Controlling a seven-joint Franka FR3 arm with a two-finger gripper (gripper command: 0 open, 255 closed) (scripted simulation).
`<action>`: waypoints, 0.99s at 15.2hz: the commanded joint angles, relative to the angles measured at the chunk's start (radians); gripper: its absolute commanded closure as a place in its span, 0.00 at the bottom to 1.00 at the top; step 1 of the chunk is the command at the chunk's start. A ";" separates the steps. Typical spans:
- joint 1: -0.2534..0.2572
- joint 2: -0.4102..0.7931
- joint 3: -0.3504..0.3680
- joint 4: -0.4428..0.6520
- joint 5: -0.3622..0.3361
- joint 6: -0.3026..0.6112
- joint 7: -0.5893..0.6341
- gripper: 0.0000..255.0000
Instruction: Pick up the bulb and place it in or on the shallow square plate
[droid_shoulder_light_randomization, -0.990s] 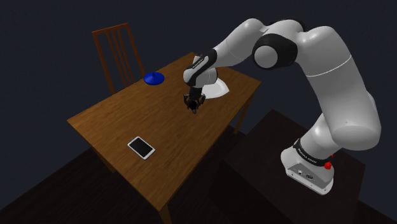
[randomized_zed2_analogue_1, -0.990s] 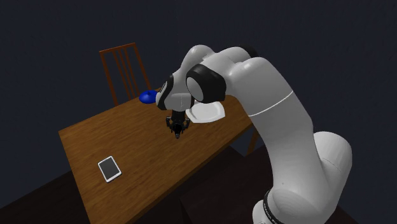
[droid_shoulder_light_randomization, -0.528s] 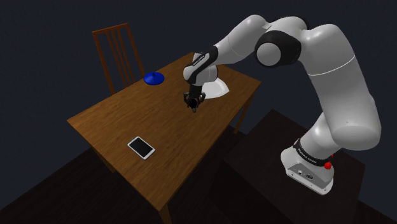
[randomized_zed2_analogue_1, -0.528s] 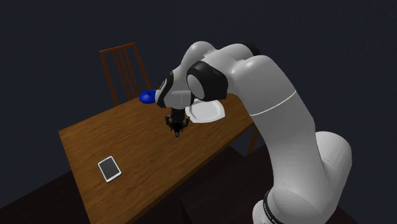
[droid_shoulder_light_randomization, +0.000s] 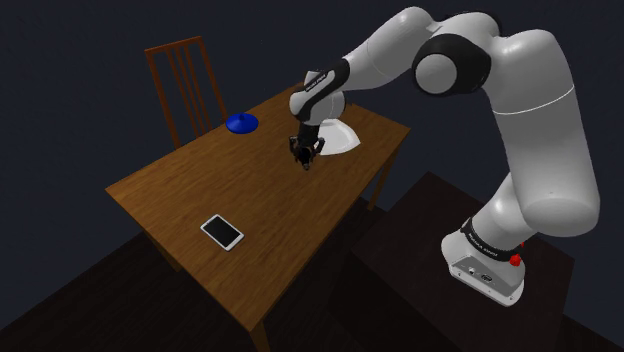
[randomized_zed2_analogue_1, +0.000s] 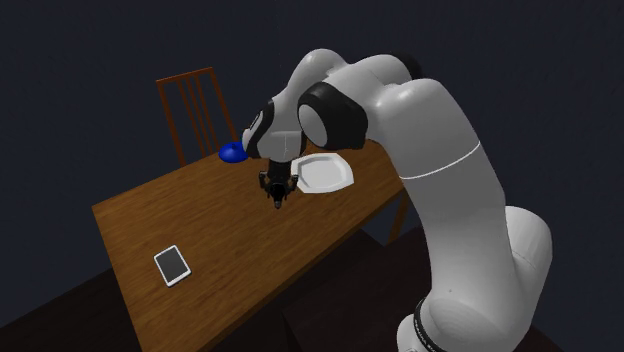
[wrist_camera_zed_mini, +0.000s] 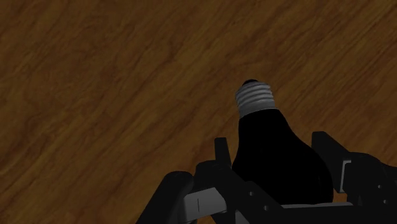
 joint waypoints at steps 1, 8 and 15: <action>0.004 -0.022 -0.006 -0.007 -0.007 -0.015 0.007 1.00; -0.002 -0.074 -0.028 -0.007 -0.030 -0.070 0.012 1.00; -0.129 0.014 -0.054 0.156 -0.043 -0.173 -0.085 1.00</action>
